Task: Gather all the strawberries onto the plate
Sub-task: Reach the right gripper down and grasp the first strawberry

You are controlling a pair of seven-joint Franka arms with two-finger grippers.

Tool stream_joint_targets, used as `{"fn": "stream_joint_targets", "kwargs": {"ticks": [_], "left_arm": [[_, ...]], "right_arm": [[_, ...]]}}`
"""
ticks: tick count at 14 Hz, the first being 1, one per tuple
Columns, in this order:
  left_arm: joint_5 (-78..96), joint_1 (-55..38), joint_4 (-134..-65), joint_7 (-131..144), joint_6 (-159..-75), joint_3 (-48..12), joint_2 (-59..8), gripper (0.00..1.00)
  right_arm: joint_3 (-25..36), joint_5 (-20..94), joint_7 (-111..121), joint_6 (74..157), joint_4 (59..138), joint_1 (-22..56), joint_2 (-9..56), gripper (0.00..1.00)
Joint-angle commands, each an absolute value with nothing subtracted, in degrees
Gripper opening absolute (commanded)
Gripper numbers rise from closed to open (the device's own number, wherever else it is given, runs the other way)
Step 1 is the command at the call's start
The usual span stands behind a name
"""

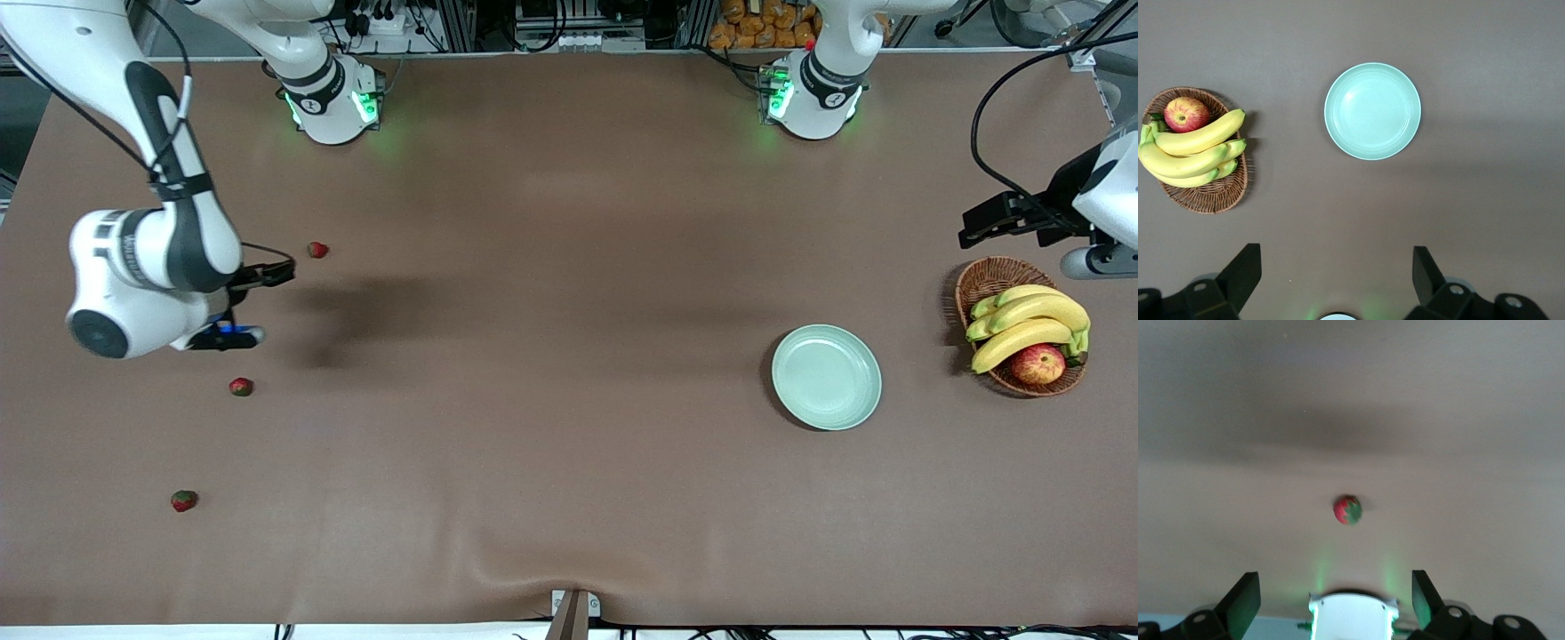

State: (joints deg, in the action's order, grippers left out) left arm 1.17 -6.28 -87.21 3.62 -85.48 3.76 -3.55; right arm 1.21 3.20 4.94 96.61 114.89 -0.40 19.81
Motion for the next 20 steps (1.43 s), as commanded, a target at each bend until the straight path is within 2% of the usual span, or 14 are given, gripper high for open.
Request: {"fn": "stream_joint_targets", "kwargs": {"ticks": [1,5,12,20], "left_arm": [[0.0,-6.4,-86.7,4.2,-86.2,3.6,-3.9,1.0],[0.1,-6.2,-86.6,4.2,-88.3,3.6,-5.2,1.0],[0.1,-6.0,-86.9,4.0,-87.1,4.0,-3.8,1.0],[0.0,-6.1,-86.8,4.1,-87.2,4.0,-4.1,1.0]], "right_arm": [[1.2,4.5,4.9,105.1,126.9,0.3,15.1,1.0],[1.3,6.9,4.9,107.8,129.9,-0.4,15.9,1.0],[1.3,7.0,4.9,111.8,132.9,-2.5,18.2,1.0],[1.4,7.8,4.9,116.5,133.3,-3.1,22.7,1.0]]}}
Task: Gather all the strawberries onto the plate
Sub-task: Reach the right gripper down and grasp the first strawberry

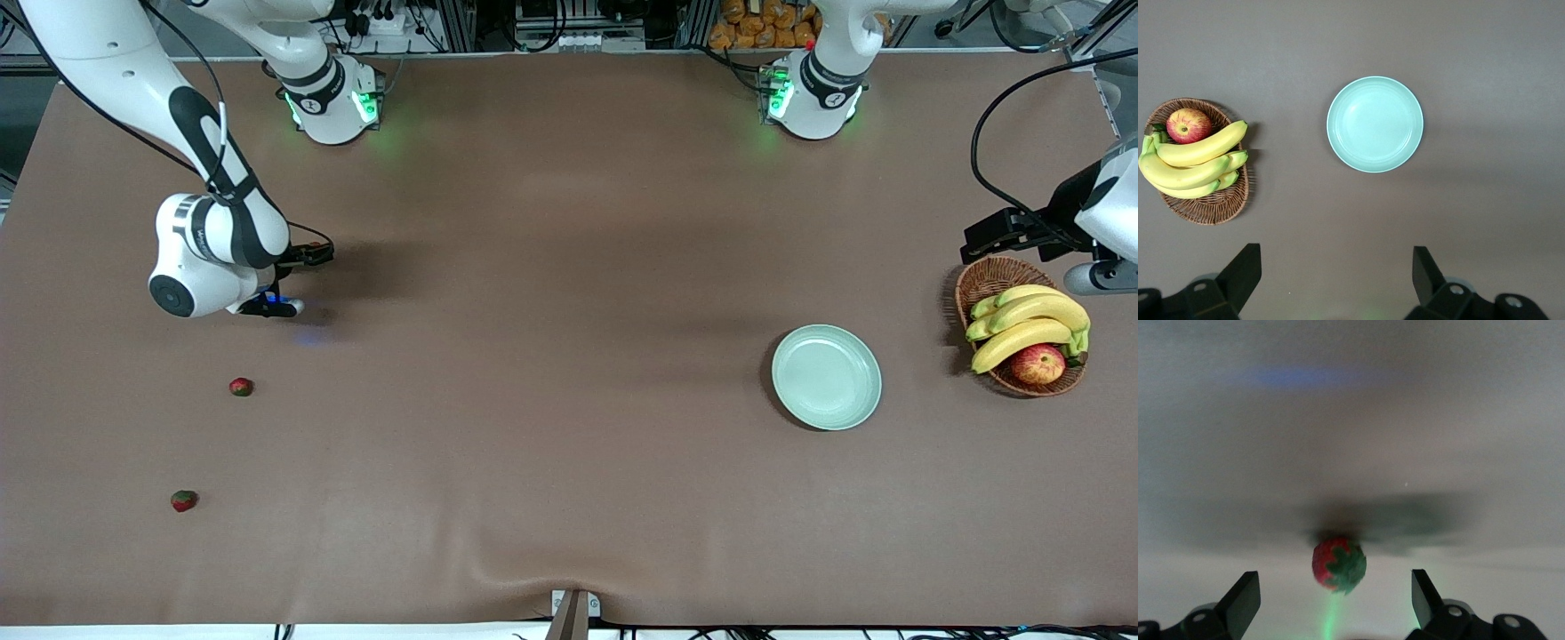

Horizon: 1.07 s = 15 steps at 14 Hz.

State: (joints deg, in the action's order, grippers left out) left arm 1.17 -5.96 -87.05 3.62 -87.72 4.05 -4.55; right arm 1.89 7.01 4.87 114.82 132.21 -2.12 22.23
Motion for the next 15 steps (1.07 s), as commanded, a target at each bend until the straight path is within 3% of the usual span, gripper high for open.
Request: {"fn": "stream_joint_targets", "kwargs": {"ticks": [1,6,7,8,9,11,15], "left_arm": [[0.0,-6.1,-86.8,4.1,-87.2,4.0,-4.1,1.0],[0.1,-6.0,-86.3,4.0,-87.2,4.0,-4.0,1.0],[0.1,-6.0,-86.4,4.0,-87.2,4.1,-4.0,1.0],[0.1,-6.0,-86.4,4.0,-87.4,4.1,-4.0,1.0],[0.1,-6.0,-86.3,4.0,-87.5,4.1,-4.0,1.0],[0.1,-6.0,-86.5,4.0,-87.5,4.1,-4.0,1.0],[0.0,-5.3,-86.6,4.0,-87.6,4.1,-4.0,1.0]], "right_arm": [[1.4,7.8,4.9,116.4,133.3,-3.0,22.7,1.0],[1.3,7.8,4.9,115.8,133.3,-2.6,22.7,1.0],[1.3,7.8,4.9,115.8,133.5,-2.6,22.7,0.92],[1.3,7.8,4.9,115.8,133.5,-2.6,22.7,0.62],[1.4,7.8,4.9,115.8,133.5,-2.6,22.7,0.39],[1.3,7.8,4.9,115.8,133.5,-2.6,22.7,0.01],[1.3,7.8,5.0,115.8,133.0,-2.7,22.1,0.0]]}}
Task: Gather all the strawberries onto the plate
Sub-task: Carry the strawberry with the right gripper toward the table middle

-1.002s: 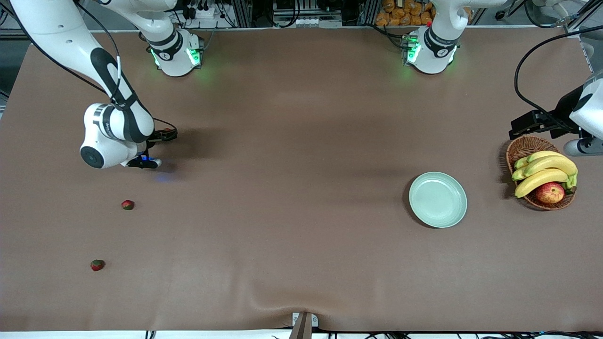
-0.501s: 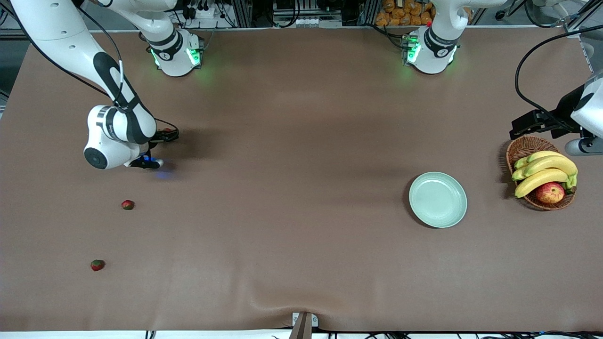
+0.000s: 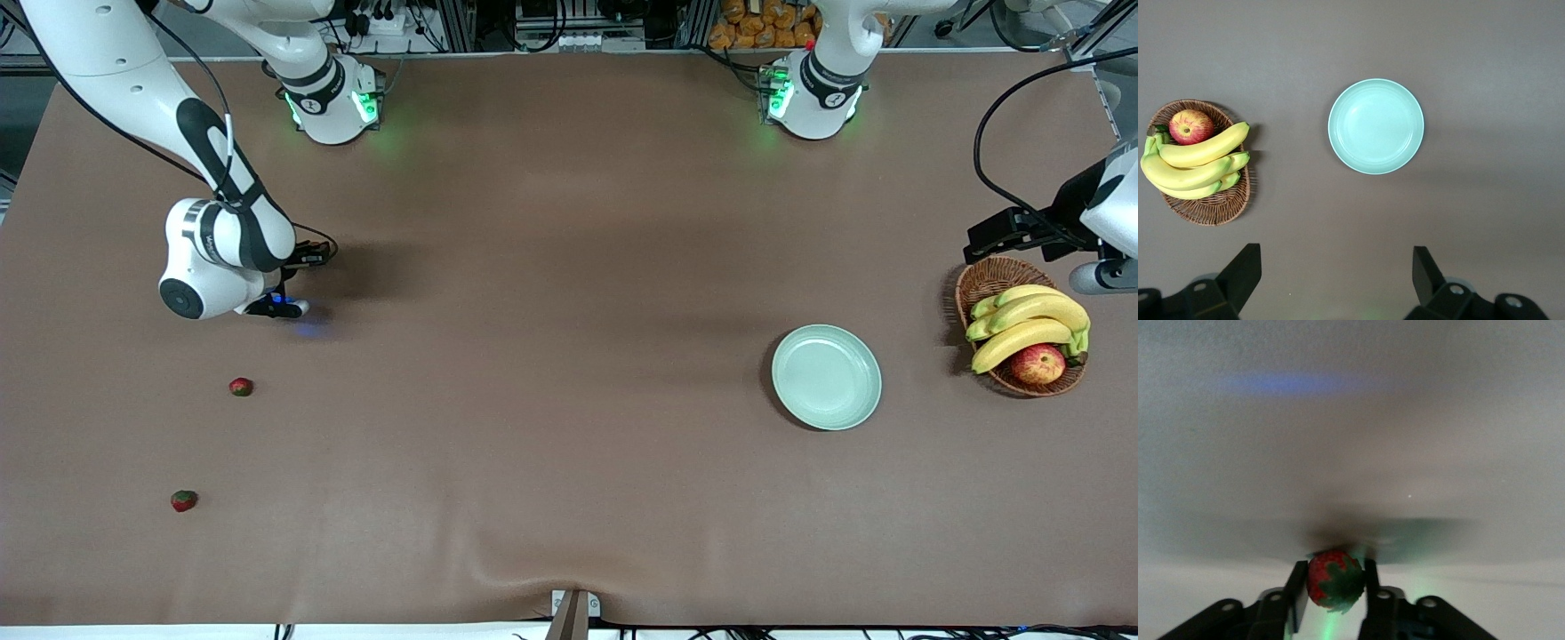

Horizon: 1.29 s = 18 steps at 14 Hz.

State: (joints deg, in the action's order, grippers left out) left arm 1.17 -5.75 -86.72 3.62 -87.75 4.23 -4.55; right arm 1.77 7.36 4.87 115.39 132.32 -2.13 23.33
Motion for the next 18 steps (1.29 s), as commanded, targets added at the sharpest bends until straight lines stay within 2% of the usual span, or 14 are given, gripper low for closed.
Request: {"fn": "stream_joint_targets", "kwargs": {"ticks": [1,4,9,18], "left_arm": [[0.0,-5.3,-86.5,4.0,-87.6,4.1,-4.0,1.0],[0.0,-5.3,-86.9,4.0,-87.6,4.1,-4.2,1.0],[0.0,-5.3,-86.9,4.0,-87.6,4.1,-4.4,1.0],[0.0,-4.8,-87.1,4.0,-87.8,4.0,-5.4,1.0]], "right_arm": [[1.3,7.8,5.0,115.8,132.5,-2.7,21.7,0.0],[1.3,7.8,5.1,112.5,129.0,-2.5,20.0,0.0],[1.2,7.7,5.4,102.8,113.1,0.4,19.6,0.0],[1.2,7.6,5.4,103.3,95.1,13.0,20.1,0.0]]}}
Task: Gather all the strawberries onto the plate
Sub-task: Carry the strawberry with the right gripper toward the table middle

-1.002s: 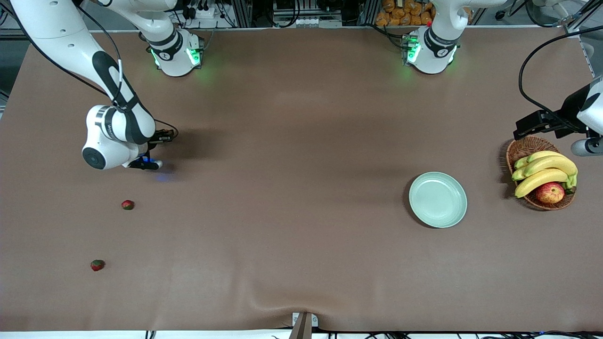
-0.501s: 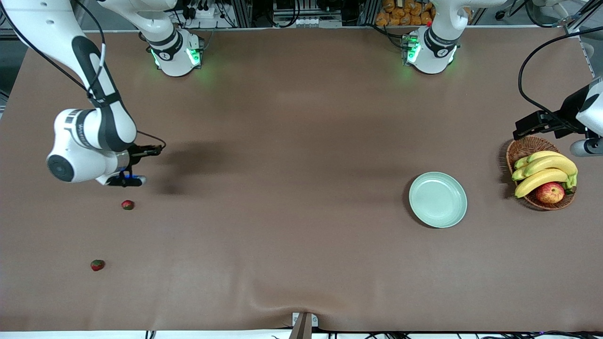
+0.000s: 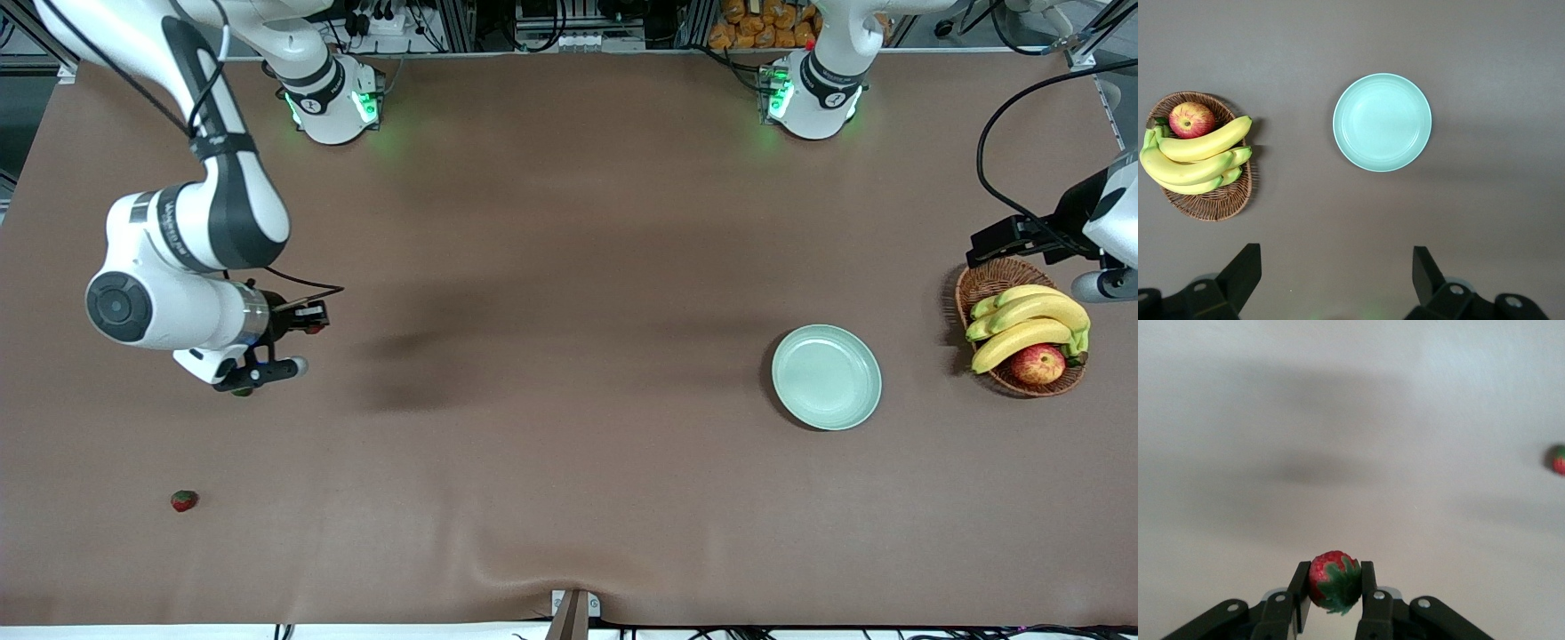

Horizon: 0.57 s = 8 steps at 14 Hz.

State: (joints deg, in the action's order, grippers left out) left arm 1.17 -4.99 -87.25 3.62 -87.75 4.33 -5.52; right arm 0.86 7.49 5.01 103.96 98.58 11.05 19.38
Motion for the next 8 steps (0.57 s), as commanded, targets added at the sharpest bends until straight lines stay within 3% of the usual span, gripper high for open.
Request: {"fn": "stream_joint_targets", "kwargs": {"ticks": [1,8], "left_arm": [[0.0,-4.8,-87.1,4.0,-87.8,4.0,-5.4,1.0],[0.3,-3.1,-86.5,2.8,-87.6,4.0,-4.3,1.0]], "right_arm": [[1.2,7.6,5.4,103.5,93.9,14.3,20.3,0.0],[1.2,7.5,5.8,110.3,90.8,21.8,22.1,0.0]]}}
